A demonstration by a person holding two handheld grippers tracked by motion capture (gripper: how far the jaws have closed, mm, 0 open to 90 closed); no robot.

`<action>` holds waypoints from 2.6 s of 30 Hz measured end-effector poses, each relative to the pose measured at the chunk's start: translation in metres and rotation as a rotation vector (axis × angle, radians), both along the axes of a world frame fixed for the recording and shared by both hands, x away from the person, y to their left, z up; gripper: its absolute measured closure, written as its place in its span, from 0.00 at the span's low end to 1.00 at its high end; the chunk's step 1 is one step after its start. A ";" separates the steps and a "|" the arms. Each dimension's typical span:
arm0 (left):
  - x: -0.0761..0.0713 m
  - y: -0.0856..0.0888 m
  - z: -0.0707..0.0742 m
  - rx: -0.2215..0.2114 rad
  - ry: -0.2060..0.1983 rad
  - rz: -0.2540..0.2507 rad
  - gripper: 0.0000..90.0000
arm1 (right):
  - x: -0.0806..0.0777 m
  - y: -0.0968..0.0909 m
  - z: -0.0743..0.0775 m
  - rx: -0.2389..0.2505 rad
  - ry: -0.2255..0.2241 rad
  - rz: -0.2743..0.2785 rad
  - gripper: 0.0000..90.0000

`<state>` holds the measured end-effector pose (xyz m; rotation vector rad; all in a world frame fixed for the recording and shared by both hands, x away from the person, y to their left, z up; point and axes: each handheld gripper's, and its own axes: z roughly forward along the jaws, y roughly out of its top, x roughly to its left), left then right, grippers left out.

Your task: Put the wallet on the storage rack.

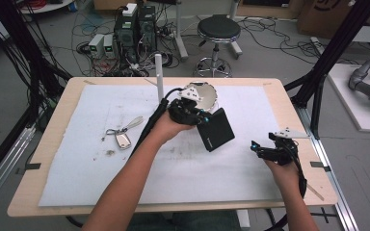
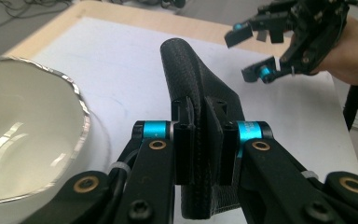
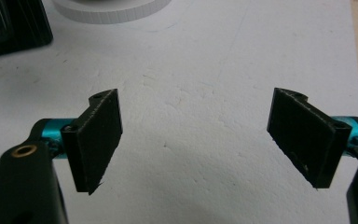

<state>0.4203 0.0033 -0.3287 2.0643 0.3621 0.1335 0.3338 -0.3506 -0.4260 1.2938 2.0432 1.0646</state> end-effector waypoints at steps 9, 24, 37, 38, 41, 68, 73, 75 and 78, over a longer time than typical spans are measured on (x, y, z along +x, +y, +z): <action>0.010 0.017 0.034 -0.001 -0.059 0.057 0.91 | 0.001 0.003 -0.001 -0.009 0.008 0.010 0.20; 0.033 0.034 0.072 0.048 -0.138 0.180 0.91 | 0.002 0.004 -0.002 -0.011 0.015 0.015 0.20; 0.055 0.027 0.073 0.085 -0.155 0.243 0.91 | 0.002 0.005 -0.003 -0.013 0.015 0.020 0.20; 0.057 0.026 0.072 0.088 -0.157 0.249 0.91 | 0.002 0.005 -0.003 -0.013 0.017 0.022 0.20; 0.065 0.024 0.066 0.101 -0.152 0.267 0.91 | 0.003 0.005 -0.005 -0.013 0.022 0.024 0.20; 0.092 0.006 0.036 0.168 -0.159 0.382 0.90 | 0.004 0.009 -0.006 -0.038 0.016 0.039 0.20; 0.094 0.002 0.026 0.191 -0.162 0.389 0.90 | 0.005 0.009 -0.006 -0.037 0.013 0.044 0.20; 0.094 0.000 0.020 0.201 -0.157 0.387 0.90 | 0.005 0.009 -0.006 -0.036 0.013 0.044 0.20; 0.094 -0.002 0.016 0.217 -0.147 0.383 0.87 | 0.005 0.009 -0.006 -0.037 0.018 0.042 0.20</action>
